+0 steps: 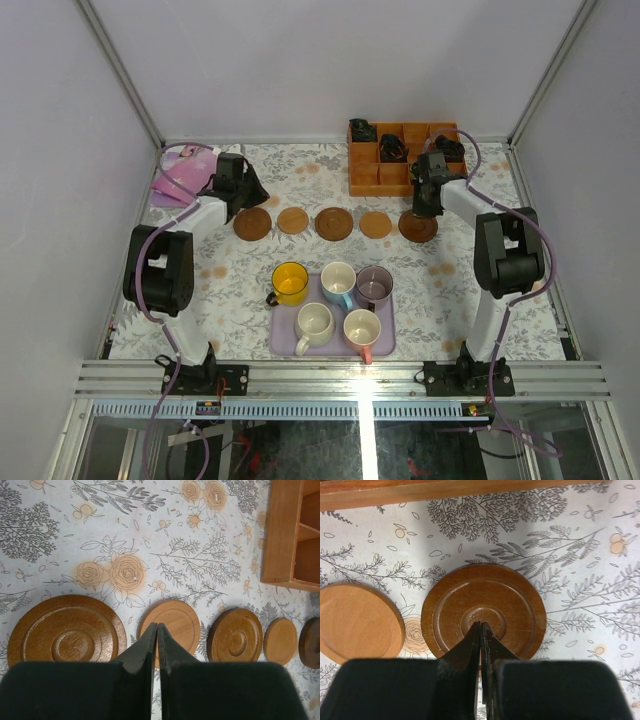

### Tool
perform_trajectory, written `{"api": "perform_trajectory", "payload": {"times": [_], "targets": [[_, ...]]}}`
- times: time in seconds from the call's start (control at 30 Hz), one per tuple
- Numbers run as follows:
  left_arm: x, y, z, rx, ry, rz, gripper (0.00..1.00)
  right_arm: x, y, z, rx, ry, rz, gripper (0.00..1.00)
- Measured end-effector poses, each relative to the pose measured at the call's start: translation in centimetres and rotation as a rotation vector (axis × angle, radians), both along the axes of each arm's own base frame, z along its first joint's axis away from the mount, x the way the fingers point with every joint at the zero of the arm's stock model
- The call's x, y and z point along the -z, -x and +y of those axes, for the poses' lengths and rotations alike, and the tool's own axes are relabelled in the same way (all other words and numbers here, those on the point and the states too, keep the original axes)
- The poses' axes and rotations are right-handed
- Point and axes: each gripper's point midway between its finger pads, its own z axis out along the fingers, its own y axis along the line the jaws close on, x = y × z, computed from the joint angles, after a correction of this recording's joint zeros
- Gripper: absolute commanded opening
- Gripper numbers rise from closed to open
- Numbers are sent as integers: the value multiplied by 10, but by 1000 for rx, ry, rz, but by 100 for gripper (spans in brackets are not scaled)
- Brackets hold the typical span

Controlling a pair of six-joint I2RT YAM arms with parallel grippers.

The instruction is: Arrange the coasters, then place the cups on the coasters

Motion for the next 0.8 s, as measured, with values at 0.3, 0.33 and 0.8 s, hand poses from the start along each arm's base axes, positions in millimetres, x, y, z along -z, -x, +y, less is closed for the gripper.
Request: {"api": "perform_trajectory", "payload": {"times": [0.3, 0.33, 0.8], "targets": [[-1, -1, -2, -17, 26, 2, 2, 10, -1, 4, -21, -10, 24, 0], [-1, -1, -2, -18, 28, 3, 2, 10, -1, 4, -21, -11, 25, 0], [-9, 19, 0, -16, 31, -8, 5, -30, 15, -19, 45, 18, -64, 0]]}}
